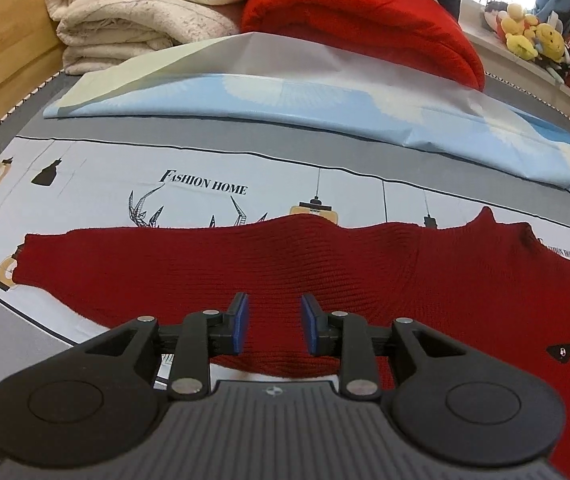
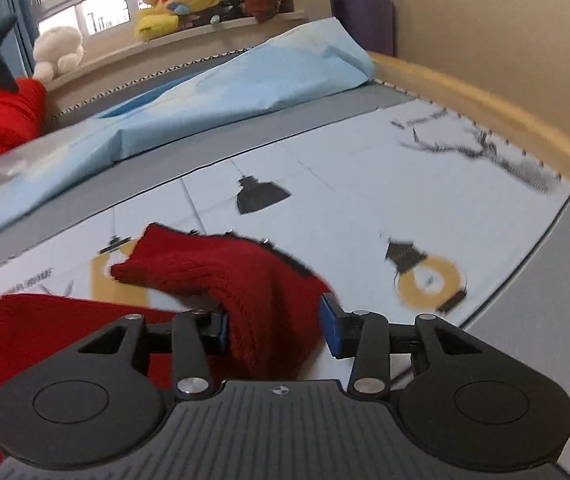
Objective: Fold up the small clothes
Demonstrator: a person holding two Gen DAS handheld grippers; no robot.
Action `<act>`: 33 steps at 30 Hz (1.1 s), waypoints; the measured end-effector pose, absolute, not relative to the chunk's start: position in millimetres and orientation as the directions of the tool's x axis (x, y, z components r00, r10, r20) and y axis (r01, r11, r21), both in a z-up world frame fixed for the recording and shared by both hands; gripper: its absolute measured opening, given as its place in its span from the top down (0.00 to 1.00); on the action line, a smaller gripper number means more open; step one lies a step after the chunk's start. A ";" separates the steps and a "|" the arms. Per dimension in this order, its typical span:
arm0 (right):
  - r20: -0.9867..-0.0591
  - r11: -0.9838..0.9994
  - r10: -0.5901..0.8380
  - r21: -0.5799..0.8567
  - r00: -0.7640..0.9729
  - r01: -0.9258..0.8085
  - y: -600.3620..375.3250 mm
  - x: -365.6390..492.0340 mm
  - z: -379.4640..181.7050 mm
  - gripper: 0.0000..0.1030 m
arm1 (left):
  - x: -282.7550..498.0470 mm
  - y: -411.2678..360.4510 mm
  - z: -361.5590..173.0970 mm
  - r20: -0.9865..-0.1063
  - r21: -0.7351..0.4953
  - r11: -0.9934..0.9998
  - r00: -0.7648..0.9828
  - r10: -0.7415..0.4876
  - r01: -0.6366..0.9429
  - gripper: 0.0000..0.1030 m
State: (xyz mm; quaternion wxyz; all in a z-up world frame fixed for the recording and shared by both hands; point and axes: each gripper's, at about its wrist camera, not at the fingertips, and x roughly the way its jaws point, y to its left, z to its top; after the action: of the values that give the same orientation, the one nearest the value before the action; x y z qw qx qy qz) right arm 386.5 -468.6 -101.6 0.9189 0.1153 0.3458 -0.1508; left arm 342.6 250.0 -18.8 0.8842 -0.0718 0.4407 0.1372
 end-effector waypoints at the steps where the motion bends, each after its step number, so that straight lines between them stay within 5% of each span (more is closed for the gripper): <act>1: -0.661 0.912 -0.233 0.106 0.713 0.396 -472.4 385.4 -100.1 0.58 | 342.9 250.8 -19.2 -0.800 -0.005 0.951 0.572 0.182 -0.309 0.69; 6: -0.708 0.693 -0.335 0.263 0.622 0.672 -524.7 356.8 -115.2 0.57 | 347.1 251.6 -20.2 -0.803 -0.007 0.951 0.568 0.178 -0.309 0.69; 15: -0.698 0.601 -0.380 0.313 0.607 0.735 -539.1 338.8 -124.1 0.58 | 346.1 247.0 -20.8 -0.803 -0.004 0.959 0.573 0.166 -0.284 0.66; 16: -0.699 0.569 -0.395 0.324 0.596 0.756 -545.1 334.4 -125.2 0.60 | 345.8 248.0 -20.7 -0.803 -0.006 0.958 0.572 0.167 -0.287 0.66; 18: -0.716 0.510 -0.416 0.327 0.561 0.796 -557.5 325.5 -129.1 0.84 | 345.5 250.3 -20.3 -0.803 -0.009 0.956 0.572 0.168 -0.293 0.66; 23: -0.717 0.388 -0.438 0.393 0.542 0.834 -572.9 302.0 -127.9 0.88 | 345.9 248.3 -21.2 -0.804 -0.010 0.958 0.572 0.163 -0.287 0.66; 28: -0.740 0.419 -0.399 0.379 0.542 0.825 -576.5 304.0 -140.3 0.87 | 346.4 244.4 -29.2 -0.820 -0.041 0.965 0.561 0.115 -0.258 0.64; 33: -0.702 0.481 -0.522 0.226 0.484 0.847 -546.4 306.0 -116.6 0.59 | 349.1 252.6 -53.8 -0.863 -0.136 0.953 0.505 0.020 -0.270 0.63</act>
State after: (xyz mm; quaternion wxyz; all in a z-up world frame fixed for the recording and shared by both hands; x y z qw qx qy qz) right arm 306.0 -546.4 -116.6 0.8124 0.2862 0.2836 -0.4215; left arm 349.1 252.6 -53.8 0.8581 -0.1275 0.4902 0.0842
